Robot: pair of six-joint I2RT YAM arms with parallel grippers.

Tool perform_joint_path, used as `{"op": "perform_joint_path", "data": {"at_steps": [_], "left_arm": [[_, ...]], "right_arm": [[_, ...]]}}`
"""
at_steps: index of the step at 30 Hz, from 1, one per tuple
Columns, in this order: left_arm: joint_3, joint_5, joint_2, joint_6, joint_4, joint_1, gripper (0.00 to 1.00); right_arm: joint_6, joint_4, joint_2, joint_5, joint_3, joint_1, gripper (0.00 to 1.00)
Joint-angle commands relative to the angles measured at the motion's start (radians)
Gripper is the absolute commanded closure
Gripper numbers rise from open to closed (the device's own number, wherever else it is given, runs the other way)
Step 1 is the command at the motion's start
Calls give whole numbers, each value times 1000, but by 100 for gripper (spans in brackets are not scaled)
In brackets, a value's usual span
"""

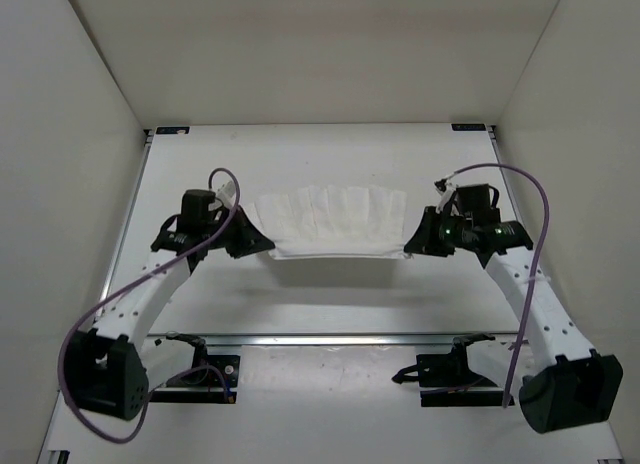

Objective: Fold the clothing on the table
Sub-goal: Fold the skirt

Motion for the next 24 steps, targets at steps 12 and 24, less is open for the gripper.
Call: {"op": "perform_joint_path", "data": {"at_steps": [12,24], "left_arm": [[-22,-96,-125,-11,-35,47,100],[276,-60,552,-47,199,137,86]], "right_arm": [[-26,-111,-41,42,14,-43,100],[-8,40,911,-51,774,-30,100]]}}
